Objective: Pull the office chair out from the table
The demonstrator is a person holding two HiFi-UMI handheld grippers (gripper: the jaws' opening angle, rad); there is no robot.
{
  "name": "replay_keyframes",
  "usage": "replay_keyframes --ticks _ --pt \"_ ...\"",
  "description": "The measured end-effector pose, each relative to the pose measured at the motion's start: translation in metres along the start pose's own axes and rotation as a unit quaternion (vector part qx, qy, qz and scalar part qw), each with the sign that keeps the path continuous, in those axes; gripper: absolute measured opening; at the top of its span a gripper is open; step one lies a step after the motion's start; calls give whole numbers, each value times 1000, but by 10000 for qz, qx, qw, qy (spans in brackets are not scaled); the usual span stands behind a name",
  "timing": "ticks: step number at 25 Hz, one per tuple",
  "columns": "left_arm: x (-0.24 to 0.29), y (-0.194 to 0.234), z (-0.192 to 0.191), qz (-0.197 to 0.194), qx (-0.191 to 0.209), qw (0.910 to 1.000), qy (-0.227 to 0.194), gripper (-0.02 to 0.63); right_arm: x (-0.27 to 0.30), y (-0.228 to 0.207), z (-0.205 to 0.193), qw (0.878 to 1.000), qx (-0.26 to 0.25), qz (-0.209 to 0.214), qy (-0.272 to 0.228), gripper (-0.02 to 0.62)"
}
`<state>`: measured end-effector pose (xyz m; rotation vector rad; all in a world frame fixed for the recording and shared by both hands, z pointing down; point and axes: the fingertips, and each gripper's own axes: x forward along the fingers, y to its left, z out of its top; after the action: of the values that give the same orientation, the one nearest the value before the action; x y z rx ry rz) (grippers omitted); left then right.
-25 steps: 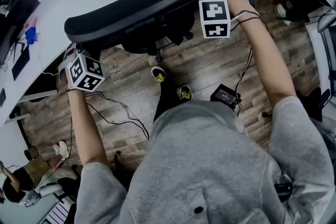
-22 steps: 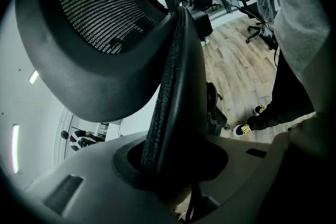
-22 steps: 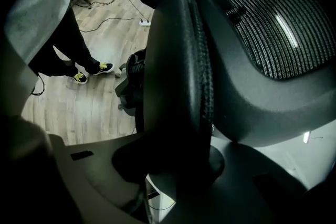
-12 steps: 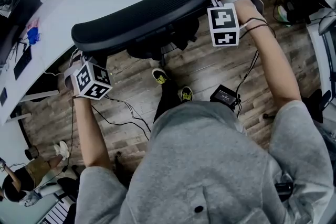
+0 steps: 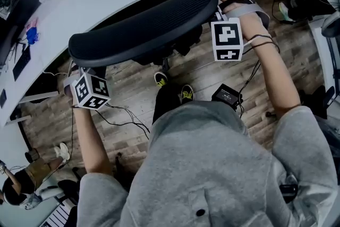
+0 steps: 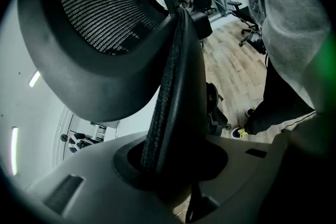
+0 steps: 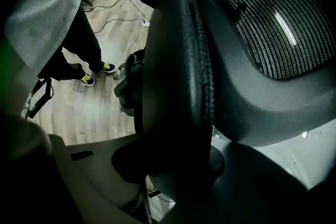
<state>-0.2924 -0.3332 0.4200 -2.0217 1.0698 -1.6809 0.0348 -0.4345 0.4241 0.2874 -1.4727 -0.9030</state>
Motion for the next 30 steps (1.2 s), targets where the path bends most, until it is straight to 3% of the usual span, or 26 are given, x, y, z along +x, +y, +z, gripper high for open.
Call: replay_keyframes --ticks 30 --pt "-51 -60 12 -52 215 9995 -213 130 -70 74 -1 9991 298 6 288 109"
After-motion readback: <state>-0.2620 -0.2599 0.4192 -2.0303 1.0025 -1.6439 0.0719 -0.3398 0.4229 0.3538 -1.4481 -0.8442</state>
